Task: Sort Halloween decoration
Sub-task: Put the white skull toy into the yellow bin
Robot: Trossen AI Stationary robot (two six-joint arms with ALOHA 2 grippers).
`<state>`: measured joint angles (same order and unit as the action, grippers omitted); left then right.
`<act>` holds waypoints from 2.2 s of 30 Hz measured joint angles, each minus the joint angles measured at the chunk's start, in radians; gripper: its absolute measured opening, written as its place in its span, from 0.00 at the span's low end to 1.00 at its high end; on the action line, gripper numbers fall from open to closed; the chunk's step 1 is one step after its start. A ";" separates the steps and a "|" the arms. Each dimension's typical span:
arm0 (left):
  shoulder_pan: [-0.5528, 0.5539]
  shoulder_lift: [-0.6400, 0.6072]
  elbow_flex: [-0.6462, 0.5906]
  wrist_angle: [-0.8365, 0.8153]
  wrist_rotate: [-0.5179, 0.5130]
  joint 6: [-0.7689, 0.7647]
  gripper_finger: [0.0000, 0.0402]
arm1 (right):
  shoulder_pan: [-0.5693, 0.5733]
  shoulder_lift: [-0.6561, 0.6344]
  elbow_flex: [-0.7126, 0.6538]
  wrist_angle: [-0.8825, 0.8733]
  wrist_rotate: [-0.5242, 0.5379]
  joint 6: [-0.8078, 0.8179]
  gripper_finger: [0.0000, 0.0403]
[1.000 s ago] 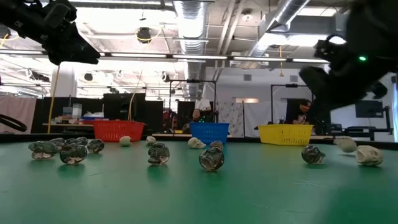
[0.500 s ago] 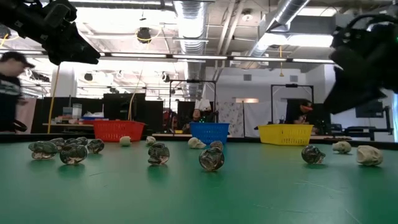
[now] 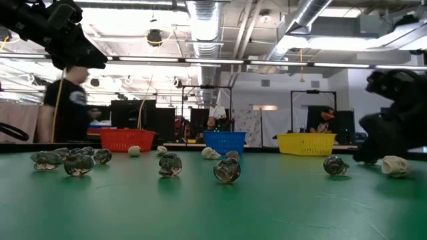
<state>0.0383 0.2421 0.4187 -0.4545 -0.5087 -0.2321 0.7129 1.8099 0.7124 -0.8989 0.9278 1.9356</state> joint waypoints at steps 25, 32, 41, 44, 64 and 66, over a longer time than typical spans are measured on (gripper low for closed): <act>0.000 0.000 -0.055 0.028 -0.005 -0.010 0.42 | -0.036 -0.048 -0.046 0.116 -0.093 0.123 0.12; 0.000 0.000 -0.055 0.044 -0.007 0.002 0.42 | -0.036 -0.126 -0.045 0.108 -0.086 0.039 0.07; 0.000 0.000 -0.055 0.044 -0.008 0.002 0.42 | -0.035 -0.282 -0.045 0.070 0.033 -0.190 0.27; 0.000 0.000 -0.055 0.044 -0.008 0.002 0.42 | -0.047 -0.305 -0.045 0.071 0.055 -0.245 0.34; 0.000 0.000 -0.055 0.044 -0.008 0.003 0.42 | -0.173 -0.299 -0.321 0.552 0.117 -0.261 0.73; 0.000 0.000 -0.055 0.045 -0.008 0.003 0.42 | -0.179 -0.299 -0.349 0.599 0.114 -0.268 0.73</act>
<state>0.0383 0.2424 0.3634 -0.4095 -0.5163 -0.2287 0.5341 1.5108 0.3634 -0.3002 1.0416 1.6674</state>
